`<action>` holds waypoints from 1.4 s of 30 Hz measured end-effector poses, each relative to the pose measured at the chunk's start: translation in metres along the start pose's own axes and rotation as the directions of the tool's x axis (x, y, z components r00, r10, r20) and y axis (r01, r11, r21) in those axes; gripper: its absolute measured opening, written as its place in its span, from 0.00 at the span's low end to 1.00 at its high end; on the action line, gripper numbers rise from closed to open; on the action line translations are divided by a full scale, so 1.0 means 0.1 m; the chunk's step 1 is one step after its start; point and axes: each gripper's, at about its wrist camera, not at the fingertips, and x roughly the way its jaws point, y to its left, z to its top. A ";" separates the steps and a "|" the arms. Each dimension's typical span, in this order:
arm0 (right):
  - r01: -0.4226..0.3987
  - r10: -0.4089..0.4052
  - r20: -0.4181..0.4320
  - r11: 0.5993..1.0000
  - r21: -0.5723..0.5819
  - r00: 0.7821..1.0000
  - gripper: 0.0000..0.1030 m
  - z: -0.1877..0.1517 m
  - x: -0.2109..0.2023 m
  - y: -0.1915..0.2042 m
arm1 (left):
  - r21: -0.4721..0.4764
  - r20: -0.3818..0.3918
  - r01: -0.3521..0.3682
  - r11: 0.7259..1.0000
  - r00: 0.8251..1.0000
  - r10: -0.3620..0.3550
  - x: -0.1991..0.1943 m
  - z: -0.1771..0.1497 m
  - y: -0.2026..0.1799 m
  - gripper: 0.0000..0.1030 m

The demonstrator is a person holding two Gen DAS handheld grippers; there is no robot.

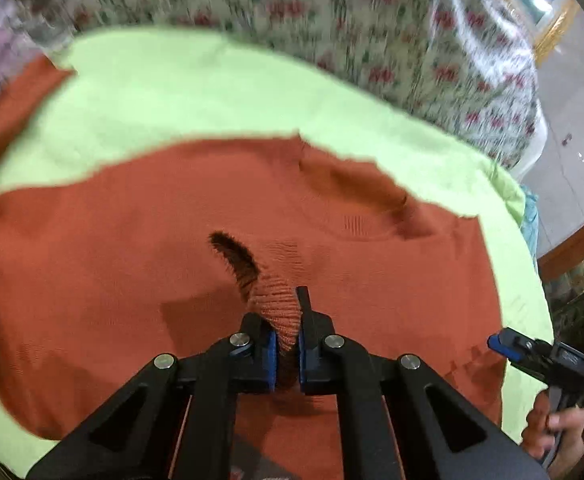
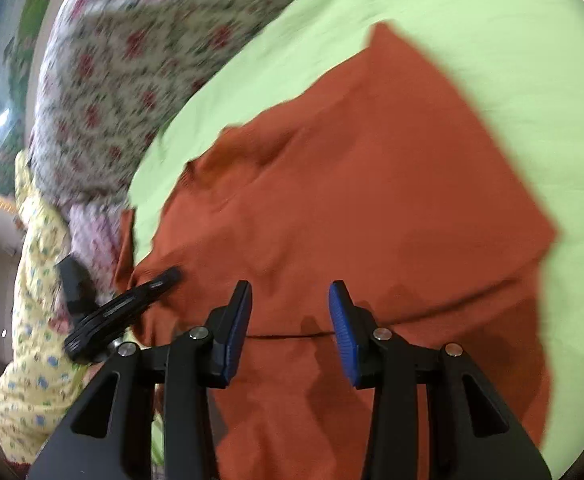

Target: Fold small clothes

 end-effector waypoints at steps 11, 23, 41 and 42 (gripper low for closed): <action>0.162 -0.165 0.146 0.986 0.030 0.975 0.52 0.48 -0.33 -0.40 | -0.047 -0.011 -0.163 0.986 0.987 0.163 0.00 -0.01 0.46 0.05; 0.316 -0.319 0.017 0.930 -0.190 0.948 0.08 0.91 0.39 -0.34 | -0.043 -0.067 -0.188 0.981 0.981 0.185 0.10 -0.15 0.43 0.05; 0.308 -0.301 0.067 0.943 -0.126 0.951 0.40 0.74 0.04 -0.20 | 0.002 -0.025 -0.257 0.967 0.966 0.257 -0.35 -0.17 0.60 0.40; 0.292 -0.284 0.073 0.946 -0.141 0.956 0.41 0.68 0.01 -0.13 | -0.007 -0.007 -0.270 0.963 0.963 0.270 -0.43 -0.13 0.66 0.42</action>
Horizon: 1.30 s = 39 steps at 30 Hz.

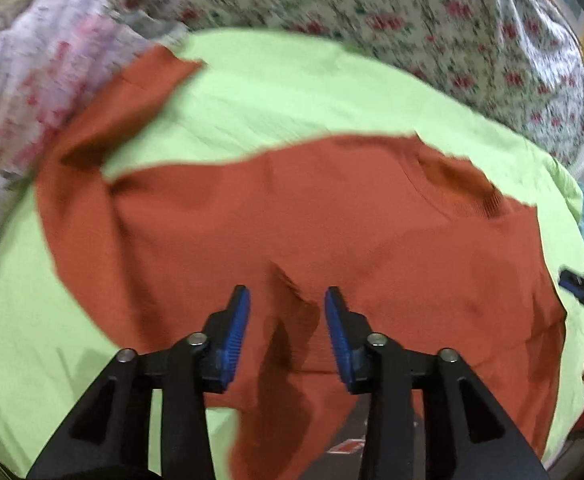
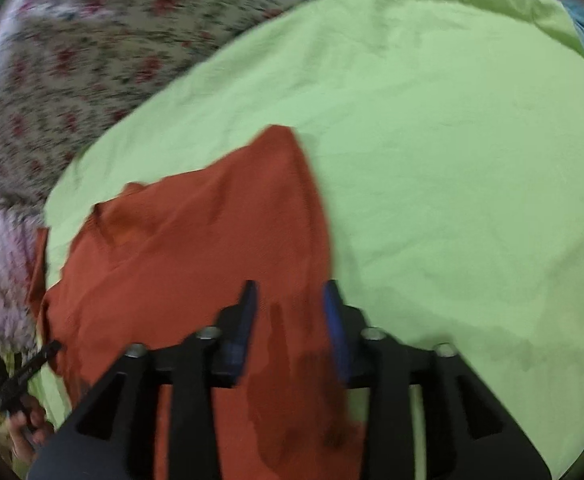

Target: Fold small clothes

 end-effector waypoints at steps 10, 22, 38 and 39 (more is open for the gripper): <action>-0.164 0.156 -0.111 0.984 -0.064 0.981 0.42 -0.55 -0.03 0.50 | -0.057 0.098 -0.303 0.951 0.947 0.307 0.07 0.70 0.55 0.76; -0.224 0.208 -0.188 0.972 -0.068 0.960 0.42 -0.64 0.03 0.62 | -0.078 -0.015 -0.496 0.865 0.868 0.497 0.95 1.28 0.87 0.65; -0.292 0.279 -0.147 0.953 -0.078 0.949 0.42 -0.71 -0.18 0.72 | -0.042 0.167 -0.096 0.994 0.981 0.102 -0.11 0.77 0.15 0.03; -0.296 0.284 -0.144 0.952 -0.076 0.948 0.42 -0.73 -0.19 0.73 | -0.035 0.175 -0.067 0.997 0.982 0.072 -0.18 0.75 0.05 0.03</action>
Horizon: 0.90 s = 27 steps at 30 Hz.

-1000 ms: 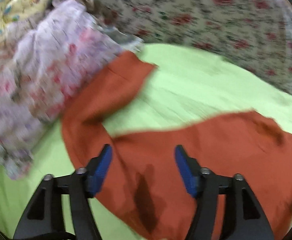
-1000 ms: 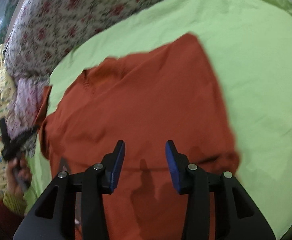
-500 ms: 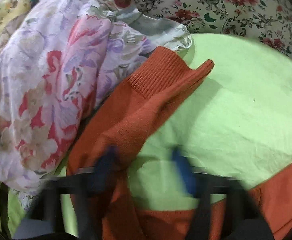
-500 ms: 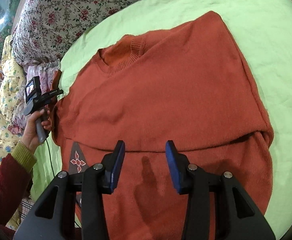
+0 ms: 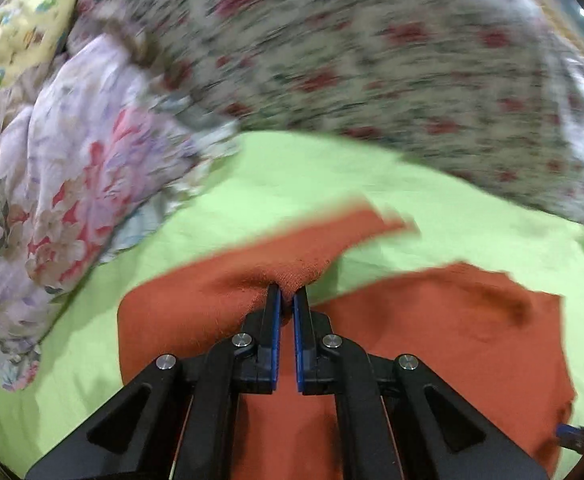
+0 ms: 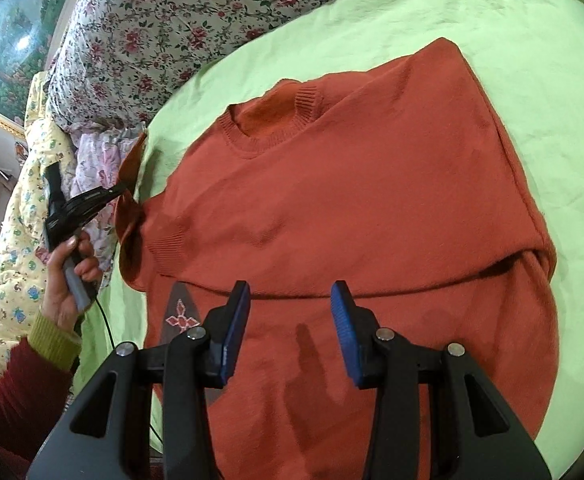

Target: Fold small clothes

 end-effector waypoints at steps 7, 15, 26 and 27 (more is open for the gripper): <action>-0.024 0.023 0.028 0.999 0.028 0.999 0.42 -0.08 -0.07 0.03 | 0.086 -0.029 0.253 0.964 0.967 -0.251 -0.35 -0.32 -0.92 0.03; -0.003 -0.001 0.045 0.997 0.079 0.999 0.42 -0.18 -0.09 -0.15 | 0.139 -0.070 0.448 0.883 0.894 -0.443 -0.49 -0.77 -2.03 0.04; 0.061 -0.073 0.055 0.979 0.195 0.996 0.42 -0.19 -0.11 -0.61 | 0.268 -0.285 0.429 0.863 0.891 -0.354 -0.19 -1.48 -2.26 0.43; 0.053 -0.066 0.054 0.977 0.207 0.996 0.42 -0.18 -0.10 -0.63 | 0.275 -0.285 0.421 0.864 0.894 -0.345 -0.23 -1.51 -2.19 0.44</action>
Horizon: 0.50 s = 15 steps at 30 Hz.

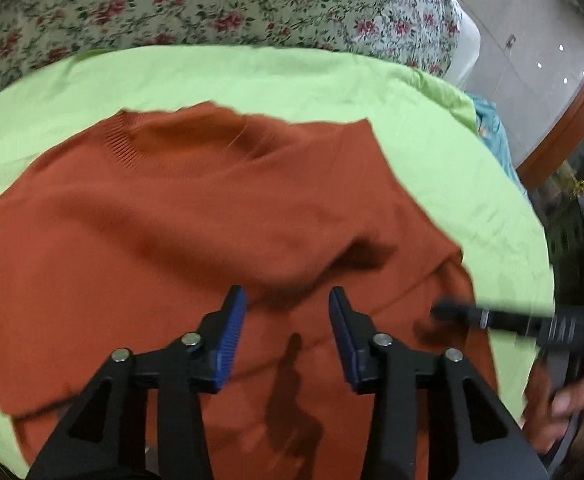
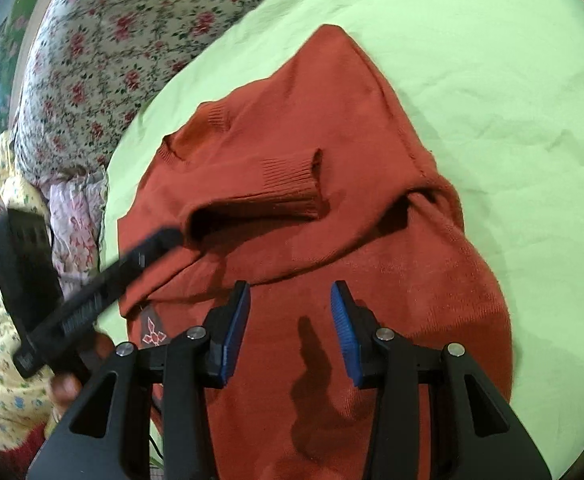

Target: Fold small clothes

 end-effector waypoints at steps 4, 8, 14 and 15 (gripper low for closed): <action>-0.056 0.056 -0.014 0.998 0.024 0.998 0.42 0.06 0.06 0.05 | -0.025 0.012 -0.118 0.993 0.993 0.119 -0.35 -0.36 0.32 0.46; -0.117 0.121 -0.033 0.989 0.096 0.992 0.57 0.14 0.21 0.12 | -0.126 0.016 -0.345 0.930 0.937 0.349 -0.64 -0.63 0.85 0.51; -0.176 0.191 -0.042 0.957 0.231 0.981 0.59 0.29 0.53 0.19 | -0.261 -0.064 -0.461 0.849 0.885 0.461 -0.71 -0.92 1.56 0.51; -0.179 0.193 -0.038 0.954 0.242 0.980 0.60 0.31 0.56 0.19 | -0.263 -0.073 -0.464 0.846 0.884 0.462 -0.67 -0.94 1.59 0.51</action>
